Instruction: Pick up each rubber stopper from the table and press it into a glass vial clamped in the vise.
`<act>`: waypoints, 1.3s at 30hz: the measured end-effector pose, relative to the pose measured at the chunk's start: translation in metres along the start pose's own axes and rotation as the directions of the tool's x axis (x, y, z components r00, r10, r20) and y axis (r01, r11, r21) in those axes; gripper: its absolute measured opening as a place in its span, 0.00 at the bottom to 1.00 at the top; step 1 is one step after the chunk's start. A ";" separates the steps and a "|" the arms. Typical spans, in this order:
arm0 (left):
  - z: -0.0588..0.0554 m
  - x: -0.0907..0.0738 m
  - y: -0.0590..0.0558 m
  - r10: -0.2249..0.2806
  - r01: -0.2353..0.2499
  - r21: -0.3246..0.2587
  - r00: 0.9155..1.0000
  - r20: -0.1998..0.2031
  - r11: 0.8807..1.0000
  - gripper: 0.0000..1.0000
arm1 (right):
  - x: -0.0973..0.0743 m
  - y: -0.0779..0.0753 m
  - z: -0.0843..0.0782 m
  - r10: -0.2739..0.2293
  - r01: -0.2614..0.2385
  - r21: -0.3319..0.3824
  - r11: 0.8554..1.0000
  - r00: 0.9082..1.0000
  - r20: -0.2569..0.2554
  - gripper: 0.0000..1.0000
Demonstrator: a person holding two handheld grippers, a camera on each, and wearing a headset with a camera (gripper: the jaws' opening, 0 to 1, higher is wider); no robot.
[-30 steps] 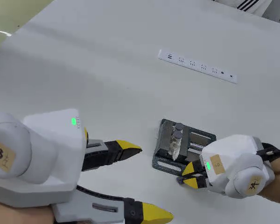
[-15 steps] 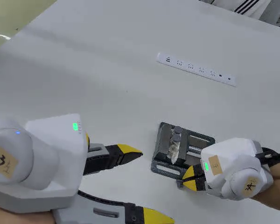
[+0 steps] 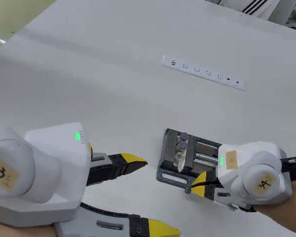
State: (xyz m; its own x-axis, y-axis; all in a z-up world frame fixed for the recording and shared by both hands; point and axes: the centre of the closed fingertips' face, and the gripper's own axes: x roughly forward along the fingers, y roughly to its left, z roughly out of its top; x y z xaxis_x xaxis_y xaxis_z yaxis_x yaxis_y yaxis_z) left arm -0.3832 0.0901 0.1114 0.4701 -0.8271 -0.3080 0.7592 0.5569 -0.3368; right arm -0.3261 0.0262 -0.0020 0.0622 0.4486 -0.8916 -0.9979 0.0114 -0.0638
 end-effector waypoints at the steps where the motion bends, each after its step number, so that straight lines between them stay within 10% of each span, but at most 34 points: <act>1: 0.000 0.000 0.000 0.001 -0.001 0.006 1.000 -0.002 1.000 0.67 | -0.002 0.001 0.003 -0.005 0.005 0.027 1.000 1.000 0.014 0.00; 11: 0.009 0.009 -0.004 0.017 -0.016 0.080 1.000 -0.004 0.997 0.60 | -0.030 0.010 0.026 -0.079 0.047 0.252 0.967 0.990 0.121 0.00; 23: 0.005 0.022 -0.001 0.084 -0.069 0.223 0.995 -0.058 0.972 0.47 | -0.065 0.018 0.038 -0.196 0.089 0.480 0.873 0.964 0.177 0.00; 39: 0.010 0.042 -0.002 0.128 -0.115 0.296 0.992 -0.024 0.948 0.24 | -0.090 0.029 0.049 -0.286 0.099 0.621 0.778 0.935 0.209 0.00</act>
State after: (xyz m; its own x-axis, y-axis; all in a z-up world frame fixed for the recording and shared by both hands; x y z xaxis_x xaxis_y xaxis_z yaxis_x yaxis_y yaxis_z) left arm -0.3602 0.0532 0.1081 0.5523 -0.7471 -0.3698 0.7990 0.6010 -0.0208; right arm -0.3620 0.0302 0.0982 0.3397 0.6031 -0.7217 -0.7814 0.6080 0.1403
